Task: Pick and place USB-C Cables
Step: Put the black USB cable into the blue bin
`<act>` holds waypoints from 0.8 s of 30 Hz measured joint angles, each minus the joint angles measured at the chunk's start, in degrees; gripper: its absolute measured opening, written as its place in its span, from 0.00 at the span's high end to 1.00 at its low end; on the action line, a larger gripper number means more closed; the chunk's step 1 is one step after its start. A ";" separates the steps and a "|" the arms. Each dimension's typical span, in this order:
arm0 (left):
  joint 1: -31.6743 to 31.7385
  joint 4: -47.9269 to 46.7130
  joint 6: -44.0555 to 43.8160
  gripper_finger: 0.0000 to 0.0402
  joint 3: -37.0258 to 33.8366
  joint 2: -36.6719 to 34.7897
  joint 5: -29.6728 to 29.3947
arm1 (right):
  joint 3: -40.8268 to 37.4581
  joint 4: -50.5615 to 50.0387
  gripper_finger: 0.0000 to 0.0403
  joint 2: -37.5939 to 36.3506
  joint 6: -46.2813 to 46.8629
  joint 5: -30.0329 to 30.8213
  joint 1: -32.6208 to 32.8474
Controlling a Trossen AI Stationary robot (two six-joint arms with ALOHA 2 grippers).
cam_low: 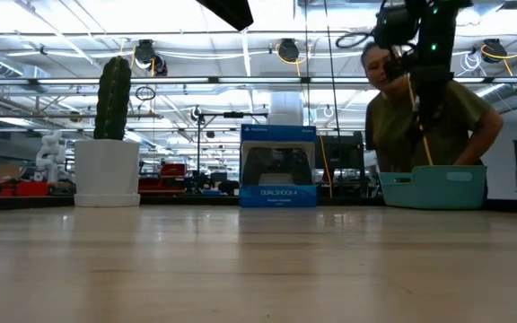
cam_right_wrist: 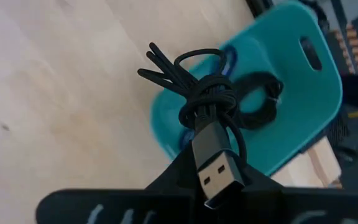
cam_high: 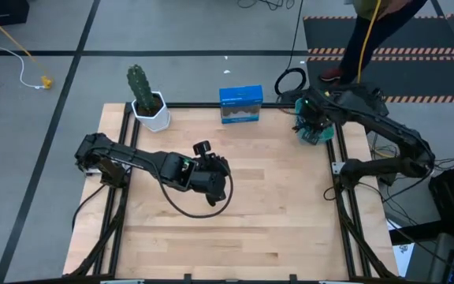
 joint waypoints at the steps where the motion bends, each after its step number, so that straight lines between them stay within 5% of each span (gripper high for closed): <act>1: 0.00 0.02 0.00 0.59 0.00 0.00 0.02 | 0.00 0.04 0.99 0.64 -0.92 0.00 -1.27; 13: 0.00 0.60 0.11 0.59 0.00 0.00 0.06 | 0.00 -3.19 0.99 6.79 -11.26 0.34 -12.88; 24: -0.01 3.65 2.51 0.59 0.00 0.00 1.55 | -0.02 -5.05 0.97 12.20 -17.10 0.50 -14.59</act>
